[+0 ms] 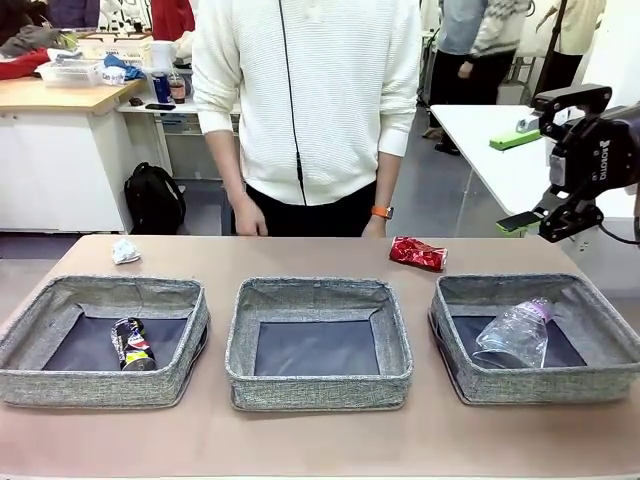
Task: Sort the waste into the appropriate baskets.
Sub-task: Pick up the waste item pointed out by the person.
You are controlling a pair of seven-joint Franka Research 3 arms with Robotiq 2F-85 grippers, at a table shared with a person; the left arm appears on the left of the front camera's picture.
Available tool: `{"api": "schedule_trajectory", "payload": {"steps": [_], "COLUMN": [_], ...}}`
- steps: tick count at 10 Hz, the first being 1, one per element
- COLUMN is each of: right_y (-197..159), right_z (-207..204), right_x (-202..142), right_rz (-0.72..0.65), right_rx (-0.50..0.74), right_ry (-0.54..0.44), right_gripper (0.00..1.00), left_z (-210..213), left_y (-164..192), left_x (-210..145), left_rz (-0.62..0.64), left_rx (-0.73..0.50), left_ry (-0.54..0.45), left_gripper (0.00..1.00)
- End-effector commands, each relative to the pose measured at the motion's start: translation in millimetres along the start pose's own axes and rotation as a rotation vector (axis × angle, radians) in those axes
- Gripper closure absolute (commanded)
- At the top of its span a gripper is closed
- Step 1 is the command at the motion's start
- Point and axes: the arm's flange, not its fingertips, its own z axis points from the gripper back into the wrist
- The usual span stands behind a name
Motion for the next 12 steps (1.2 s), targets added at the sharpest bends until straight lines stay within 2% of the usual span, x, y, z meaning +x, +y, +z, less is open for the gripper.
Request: {"api": "schedule_trajectory", "payload": {"steps": [1,12], "right_y": [4.5,4.5], "right_z": [-0.7,-0.7], "right_x": [-1.8,-1.8], "right_rz": [-0.015,-0.015], "right_rx": [0.016,0.016], "right_ry": [0.002,0.002], "right_gripper": [0.00,0.00], "left_z": [-1.0,-1.0], "left_y": [-2.1,-2.1], "left_x": [-0.4,-0.4], "left_rz": [-0.021,-0.021], "left_rx": [-0.024,-0.024], "left_ry": [-0.003,-0.003], "left_gripper": [0.00,0.00]}}
